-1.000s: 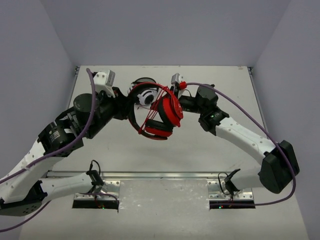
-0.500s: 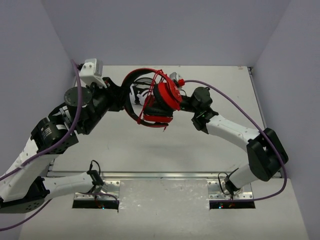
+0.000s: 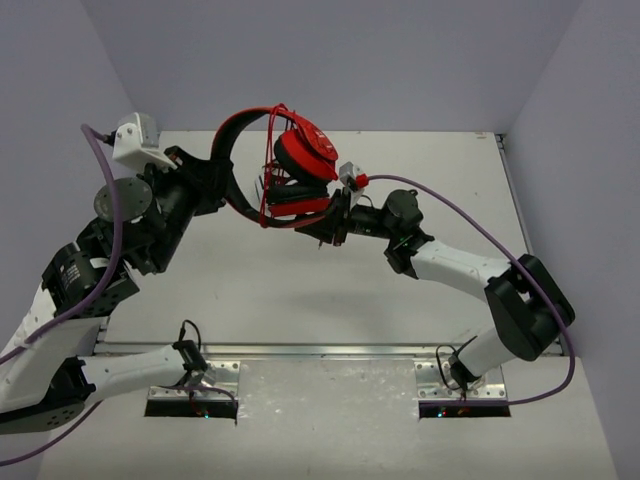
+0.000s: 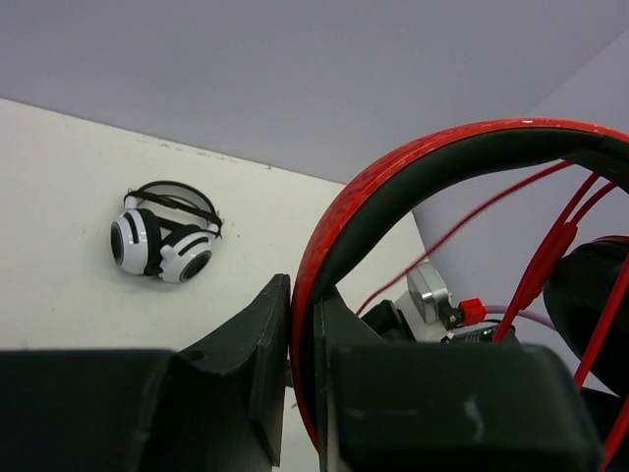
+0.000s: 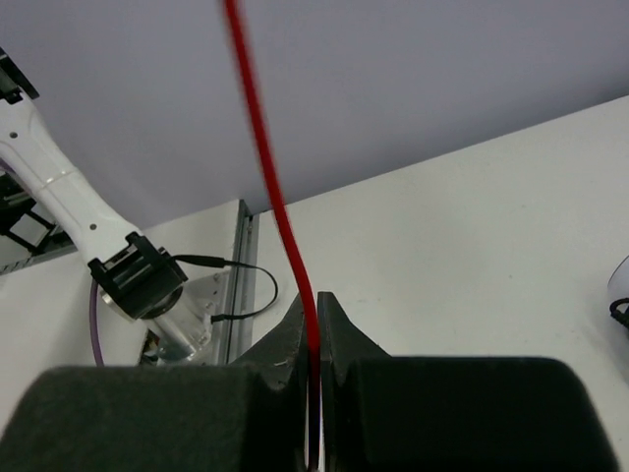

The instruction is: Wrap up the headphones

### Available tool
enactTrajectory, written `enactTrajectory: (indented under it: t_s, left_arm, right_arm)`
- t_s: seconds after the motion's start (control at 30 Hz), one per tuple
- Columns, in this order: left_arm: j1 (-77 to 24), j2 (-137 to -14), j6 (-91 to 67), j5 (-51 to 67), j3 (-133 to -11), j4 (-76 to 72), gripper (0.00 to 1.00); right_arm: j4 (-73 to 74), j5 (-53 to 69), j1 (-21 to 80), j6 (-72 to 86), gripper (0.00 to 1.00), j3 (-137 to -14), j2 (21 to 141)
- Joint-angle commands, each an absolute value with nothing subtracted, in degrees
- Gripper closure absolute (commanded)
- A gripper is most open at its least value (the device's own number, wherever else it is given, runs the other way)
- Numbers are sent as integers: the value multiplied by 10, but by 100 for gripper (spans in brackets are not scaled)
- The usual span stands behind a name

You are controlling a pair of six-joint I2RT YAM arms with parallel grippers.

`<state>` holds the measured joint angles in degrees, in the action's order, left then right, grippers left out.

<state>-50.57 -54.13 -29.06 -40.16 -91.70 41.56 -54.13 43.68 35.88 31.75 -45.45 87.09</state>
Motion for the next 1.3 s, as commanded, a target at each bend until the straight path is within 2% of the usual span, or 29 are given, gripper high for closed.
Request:
enactTrajectory:
  t_s: [0.0,0.2,0.33,0.47,0.67,0.8,0.87,0.9,0.97,1.07,1.13,1.17,1.23,1.27]
  left_arm:
    - [-509,-525,-321,-432,-928,341,100]
    - [-509,-519,-328,-454,-920,341,100]
    - [-509,-516,-333,-475,-915,340,100]
    - [-509,-515,-333,-472,-916,337,100]
    - [-509,-510,-338,-482,-910,338,100]
    - [-509,-508,-337,-482,-908,337,100]
    - [-509,-509,-337,-477,-906,340,100]
    - [-509,-509,-336,-476,-905,340,100]
    - [-509,-508,-336,-469,-900,344,100]
    - [-509,-500,-337,-466,-885,340,100]
    - [-509,-499,-338,-462,-881,339,100]
    - [-509,-498,-338,-461,-881,340,100]
    - [-509,-499,-338,-455,-882,340,100]
    - [-509,-499,-337,-453,-883,341,100]
  right_arm:
    - [-586,439,365,332,98,-447,874]
    - [-569,430,366,333,99,-449,876]
    - [-565,423,369,330,90,-440,876]
    - [-565,423,373,330,97,-436,875]
    - [-539,420,379,319,98,-443,872]
    - [-548,420,381,321,80,-434,870]
    - [-548,417,381,320,76,-432,869]
    - [-543,416,381,320,78,-432,866]
    - [-528,411,381,316,88,-440,865]
    - [-502,413,381,307,91,-465,862]
    - [-488,414,381,297,87,-471,861]
    - [-482,405,381,293,77,-476,860]
    - [-462,401,381,278,72,-482,857]
    - [-455,398,381,273,63,-487,856]
